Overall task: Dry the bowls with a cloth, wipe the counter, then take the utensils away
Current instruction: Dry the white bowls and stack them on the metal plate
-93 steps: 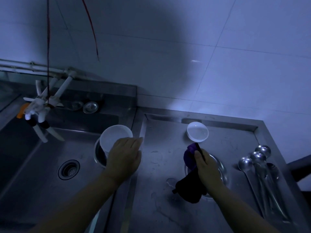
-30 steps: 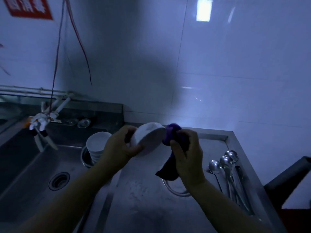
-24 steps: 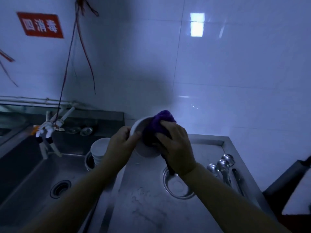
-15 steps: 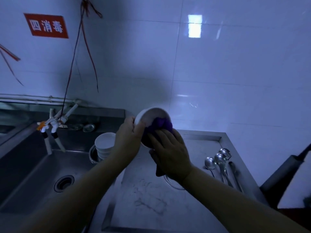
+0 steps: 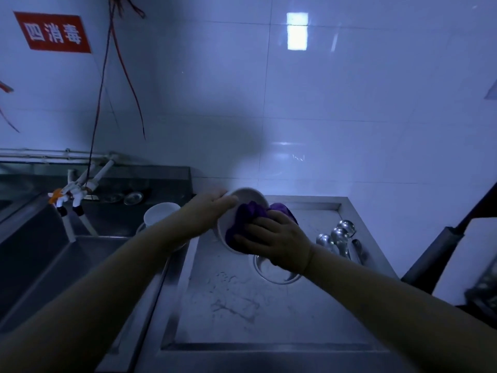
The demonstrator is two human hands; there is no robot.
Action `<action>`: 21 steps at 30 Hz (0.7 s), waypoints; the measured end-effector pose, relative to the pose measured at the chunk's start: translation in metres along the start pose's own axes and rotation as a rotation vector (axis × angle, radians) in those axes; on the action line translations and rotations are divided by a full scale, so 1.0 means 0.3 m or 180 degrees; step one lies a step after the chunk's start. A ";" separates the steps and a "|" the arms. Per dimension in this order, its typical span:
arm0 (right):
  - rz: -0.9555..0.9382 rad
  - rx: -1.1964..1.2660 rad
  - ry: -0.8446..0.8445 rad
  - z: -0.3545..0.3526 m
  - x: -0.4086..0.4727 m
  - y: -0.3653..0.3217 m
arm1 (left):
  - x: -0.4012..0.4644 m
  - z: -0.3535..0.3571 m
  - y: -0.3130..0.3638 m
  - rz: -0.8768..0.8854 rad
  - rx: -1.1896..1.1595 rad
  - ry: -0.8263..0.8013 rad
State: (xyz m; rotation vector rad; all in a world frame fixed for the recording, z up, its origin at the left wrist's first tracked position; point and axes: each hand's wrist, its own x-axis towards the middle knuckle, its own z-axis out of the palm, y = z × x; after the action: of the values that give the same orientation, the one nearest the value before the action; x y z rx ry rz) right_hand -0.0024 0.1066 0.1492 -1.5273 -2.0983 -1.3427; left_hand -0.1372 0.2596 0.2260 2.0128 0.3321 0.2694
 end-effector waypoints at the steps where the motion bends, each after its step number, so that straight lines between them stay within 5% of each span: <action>1: -0.0095 -0.0037 -0.0109 -0.007 -0.005 0.012 | 0.004 -0.013 0.001 -0.0079 -0.0015 -0.0196; 7: 0.1562 -0.0024 0.0276 -0.026 0.148 -0.039 | -0.003 0.120 -0.014 0.0334 -0.1059 0.0869; 11: 0.1877 0.0214 0.0508 -0.031 0.178 -0.101 | -0.014 0.141 0.000 0.0707 -0.1110 0.1272; 16: 0.0768 0.0294 0.0392 -0.034 0.073 -0.042 | -0.041 0.099 -0.005 0.0879 -0.0719 0.1125; 21: -0.0598 0.0107 -0.0060 -0.055 -0.005 0.064 | -0.030 0.008 -0.002 0.0269 -0.0278 -0.0197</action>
State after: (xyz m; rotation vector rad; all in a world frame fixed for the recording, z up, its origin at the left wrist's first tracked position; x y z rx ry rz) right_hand 0.0092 0.0937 0.1678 -1.3633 -2.3129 -1.3496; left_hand -0.1449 0.2547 0.2239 1.9470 0.1934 0.2695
